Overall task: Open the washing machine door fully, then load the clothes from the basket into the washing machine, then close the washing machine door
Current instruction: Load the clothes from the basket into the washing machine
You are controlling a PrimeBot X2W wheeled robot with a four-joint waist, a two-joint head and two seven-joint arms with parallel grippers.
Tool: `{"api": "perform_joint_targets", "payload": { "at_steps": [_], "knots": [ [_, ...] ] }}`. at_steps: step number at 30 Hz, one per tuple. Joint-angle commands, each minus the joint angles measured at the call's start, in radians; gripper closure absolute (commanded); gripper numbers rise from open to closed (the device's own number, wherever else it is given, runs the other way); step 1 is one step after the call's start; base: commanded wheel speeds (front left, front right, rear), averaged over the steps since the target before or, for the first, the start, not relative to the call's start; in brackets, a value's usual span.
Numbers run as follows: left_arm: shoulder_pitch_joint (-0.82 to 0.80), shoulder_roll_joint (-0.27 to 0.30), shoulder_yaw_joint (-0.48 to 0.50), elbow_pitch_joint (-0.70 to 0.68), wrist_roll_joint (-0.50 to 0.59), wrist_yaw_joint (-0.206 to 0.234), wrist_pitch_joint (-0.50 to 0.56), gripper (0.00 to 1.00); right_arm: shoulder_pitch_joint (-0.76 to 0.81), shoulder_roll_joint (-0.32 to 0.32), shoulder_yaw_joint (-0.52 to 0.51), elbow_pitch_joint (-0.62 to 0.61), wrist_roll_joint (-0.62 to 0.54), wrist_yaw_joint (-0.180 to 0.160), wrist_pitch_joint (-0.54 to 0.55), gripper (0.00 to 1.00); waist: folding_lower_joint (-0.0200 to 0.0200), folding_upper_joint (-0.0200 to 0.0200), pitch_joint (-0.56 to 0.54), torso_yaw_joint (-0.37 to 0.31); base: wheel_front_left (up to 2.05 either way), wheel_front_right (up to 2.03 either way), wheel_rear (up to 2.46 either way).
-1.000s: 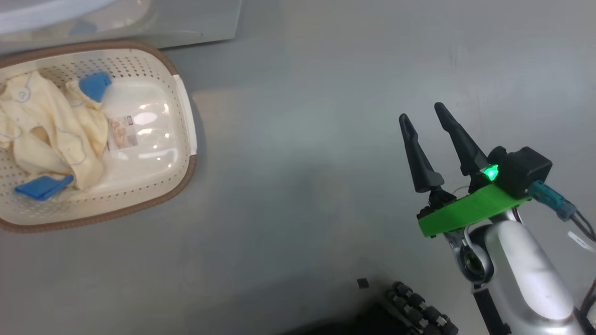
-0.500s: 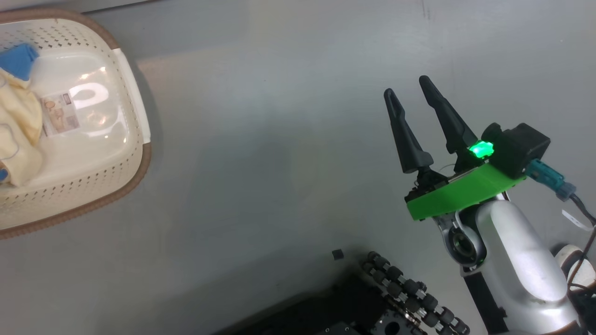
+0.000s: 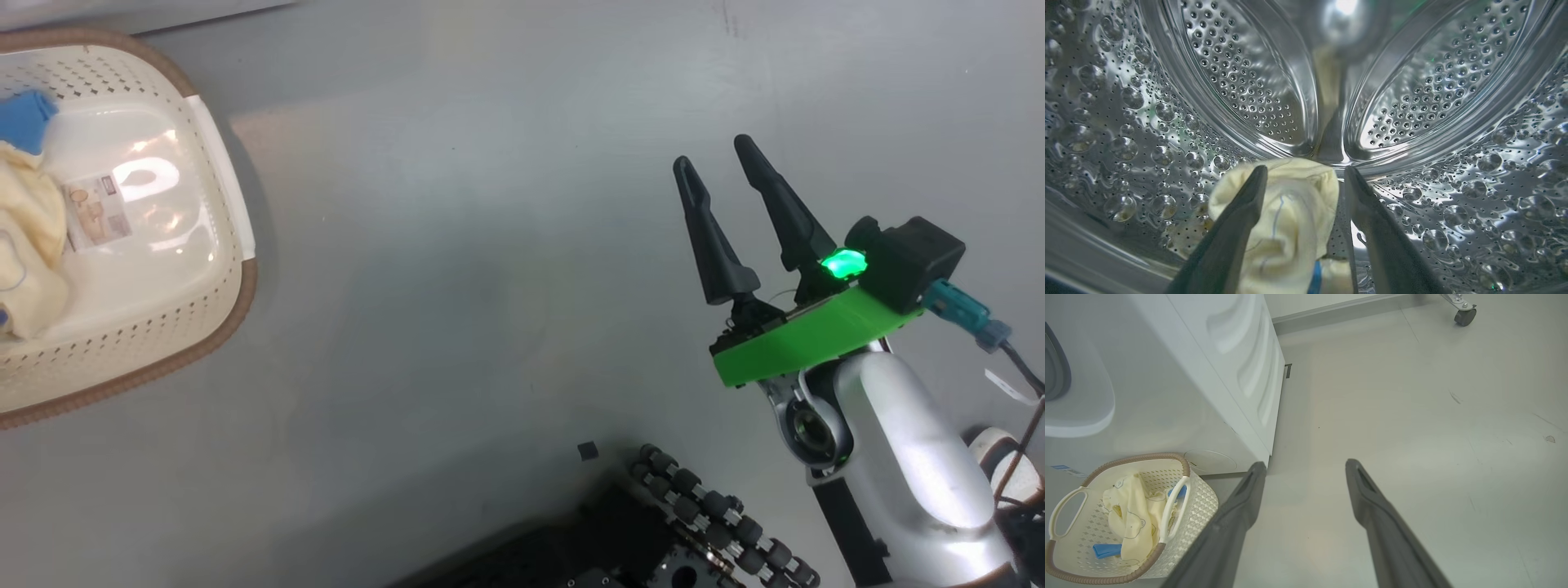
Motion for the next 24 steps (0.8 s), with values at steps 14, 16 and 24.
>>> {"api": "perform_joint_targets", "payload": {
  "at_steps": [14,16,24],
  "knots": [
    [0.112,0.010,-0.122,-0.070,-0.136,-0.003,-0.081,0.00,0.028,-0.008,-0.042,-0.003,-0.064,0.001,-0.007,0.00,0.0000,0.0000,-0.103,0.084,0.00,0.00,0.00],
    [0.147,0.008,-0.137,-0.077,-0.155,-0.003,-0.097,0.00,0.027,-0.008,-0.049,0.001,-0.076,0.001,-0.007,0.00,0.0000,0.0000,-0.127,0.098,0.00,0.00,0.00],
    [0.317,-0.026,-0.209,-0.136,-0.212,-0.003,-0.137,0.00,0.036,-0.008,-0.066,0.024,-0.126,0.001,-0.007,0.00,0.0000,0.0000,-0.248,0.164,0.00,0.00,0.00]
  ]
}}
